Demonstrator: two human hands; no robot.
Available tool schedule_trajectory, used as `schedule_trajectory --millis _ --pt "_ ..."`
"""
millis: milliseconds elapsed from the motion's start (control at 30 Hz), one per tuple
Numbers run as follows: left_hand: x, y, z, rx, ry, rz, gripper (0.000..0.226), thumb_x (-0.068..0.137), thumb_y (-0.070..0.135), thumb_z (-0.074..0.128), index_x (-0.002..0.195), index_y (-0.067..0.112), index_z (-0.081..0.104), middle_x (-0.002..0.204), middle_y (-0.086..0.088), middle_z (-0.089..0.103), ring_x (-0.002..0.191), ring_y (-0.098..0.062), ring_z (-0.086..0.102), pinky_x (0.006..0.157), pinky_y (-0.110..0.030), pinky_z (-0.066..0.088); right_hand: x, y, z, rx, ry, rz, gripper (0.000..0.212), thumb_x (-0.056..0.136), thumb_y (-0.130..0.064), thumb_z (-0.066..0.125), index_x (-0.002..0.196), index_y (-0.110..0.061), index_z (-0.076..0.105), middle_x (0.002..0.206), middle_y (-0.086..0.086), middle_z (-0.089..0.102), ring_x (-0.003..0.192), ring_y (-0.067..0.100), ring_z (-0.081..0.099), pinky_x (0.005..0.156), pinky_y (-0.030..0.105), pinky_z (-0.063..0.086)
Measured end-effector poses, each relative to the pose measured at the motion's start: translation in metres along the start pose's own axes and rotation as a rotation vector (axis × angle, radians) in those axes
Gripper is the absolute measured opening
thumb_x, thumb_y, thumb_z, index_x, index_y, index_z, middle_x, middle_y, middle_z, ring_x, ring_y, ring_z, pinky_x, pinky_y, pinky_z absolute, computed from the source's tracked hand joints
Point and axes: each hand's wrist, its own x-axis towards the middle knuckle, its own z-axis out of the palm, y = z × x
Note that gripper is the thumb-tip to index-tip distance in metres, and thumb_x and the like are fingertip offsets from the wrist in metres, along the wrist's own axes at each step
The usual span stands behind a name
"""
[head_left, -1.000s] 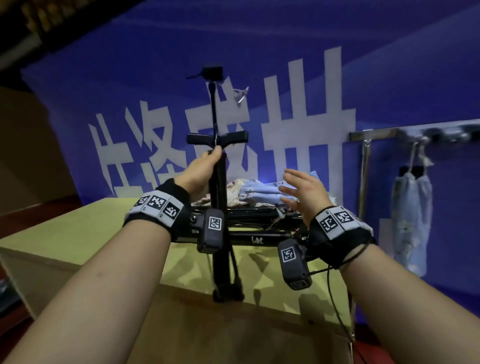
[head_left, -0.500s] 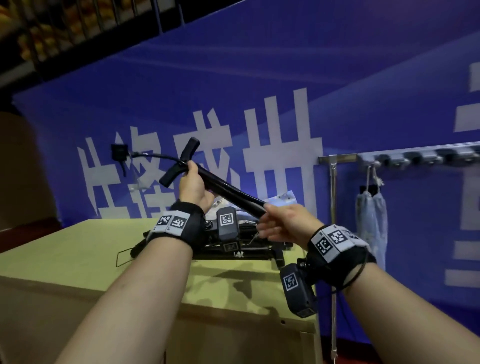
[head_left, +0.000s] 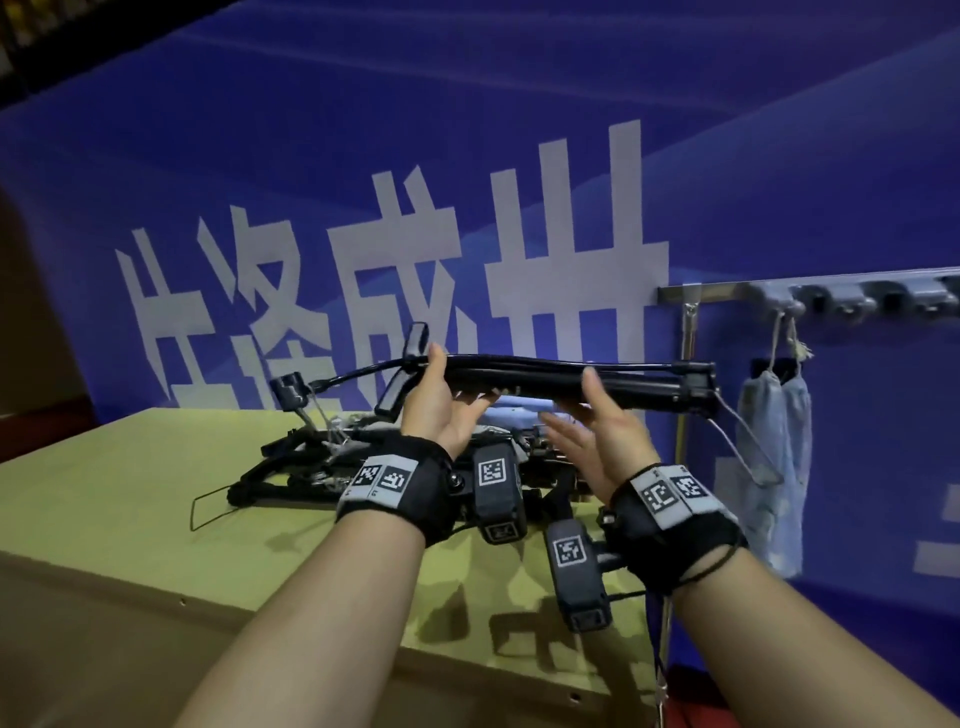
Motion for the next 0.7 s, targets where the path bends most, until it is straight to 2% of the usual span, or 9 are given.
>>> schedule_trajectory --millis 100,167,267,333,400,467,500,600,700 --pt "0.018 -0.007 -0.004 0.033 -0.062 -0.069 0.049 0.099 0.041 0.05 0.124 0.0 0.057 0.121 -0.021 0.066 0.112 -0.033 0.063 0.085 -0.047 0.055 0.018 -0.002 -0.002 0.218 0.01 0.025 0.053 0.082 -0.035 0.07 0.125 -0.007 0.057 0.118 0.017 0.065 0.092 0.027 0.07 0.07 0.032 0.059" --pt "0.028 -0.01 -0.005 0.076 -0.079 -0.097 0.054 0.098 0.043 0.05 0.13 0.0 0.055 0.124 -0.02 0.065 0.113 -0.032 0.064 0.09 -0.045 0.054 0.024 -0.002 -0.003 0.213 0.018 0.037 0.054 0.079 -0.038 0.071 0.124 -0.01 0.06 0.114 0.015 0.068 0.093 0.026 0.07 0.067 0.03 0.059" --pt "0.049 -0.017 -0.005 0.158 -0.072 -0.136 0.057 0.095 0.047 0.053 0.133 0.004 0.055 0.128 -0.017 0.063 0.111 -0.028 0.064 0.083 -0.039 0.056 0.04 0.0 -0.008 0.192 0.079 0.044 0.051 0.077 -0.041 0.072 0.119 -0.012 0.063 0.112 0.014 0.068 0.079 0.024 0.07 0.064 0.027 0.058" --pt "0.058 -0.02 -0.005 0.292 -0.081 -0.17 0.06 0.091 0.054 0.057 0.135 0.012 0.054 0.131 -0.011 0.062 0.107 -0.024 0.066 0.075 -0.036 0.056 0.049 0.0 -0.009 0.292 0.102 0.038 0.043 0.078 -0.036 0.073 0.114 -0.013 0.065 0.115 0.014 0.067 0.082 0.025 0.07 0.063 0.027 0.059" --pt "0.068 -0.021 -0.008 0.496 -0.109 -0.216 0.064 0.087 0.06 0.058 0.134 0.016 0.05 0.129 -0.009 0.062 0.107 -0.023 0.065 0.084 -0.039 0.054 0.061 -0.001 -0.009 0.369 0.121 0.011 0.032 0.081 -0.034 0.071 0.104 -0.014 0.066 0.117 0.014 0.065 0.097 0.026 0.067 0.064 0.028 0.06" --pt "0.077 -0.023 -0.013 0.702 -0.122 -0.266 0.058 0.087 0.06 0.057 0.126 0.017 0.047 0.126 -0.009 0.062 0.112 -0.024 0.061 0.101 -0.042 0.046 0.074 -0.003 -0.008 0.397 0.135 -0.027 0.025 0.084 -0.036 0.068 0.095 -0.014 0.066 0.113 0.014 0.064 0.102 0.025 0.064 0.069 0.029 0.06" --pt "0.081 -0.023 -0.016 0.792 -0.12 -0.286 0.054 0.089 0.058 0.057 0.124 0.017 0.048 0.127 -0.009 0.061 0.114 -0.025 0.059 0.102 -0.039 0.045 0.079 -0.006 -0.009 0.411 0.139 -0.045 0.025 0.085 -0.036 0.067 0.095 -0.013 0.065 0.113 0.013 0.063 0.102 0.024 0.064 0.072 0.029 0.059" --pt "0.1 -0.025 -0.025 0.933 -0.055 -0.288 0.043 0.095 0.046 0.057 0.124 0.015 0.054 0.127 -0.007 0.06 0.112 -0.023 0.058 0.09 -0.033 0.047 0.096 -0.013 -0.015 0.463 0.138 -0.067 0.037 0.086 -0.038 0.065 0.109 -0.009 0.063 0.123 0.013 0.061 0.105 0.022 0.064 0.08 0.031 0.057" --pt "0.121 -0.028 -0.024 0.971 0.024 -0.244 0.032 0.097 0.035 0.057 0.125 0.017 0.054 0.123 -0.005 0.056 0.104 -0.02 0.056 0.08 -0.031 0.051 0.111 -0.015 -0.023 0.509 0.165 -0.033 0.054 0.083 -0.039 0.068 0.127 -0.009 0.056 0.13 0.013 0.053 0.095 0.022 0.065 0.085 0.033 0.056"
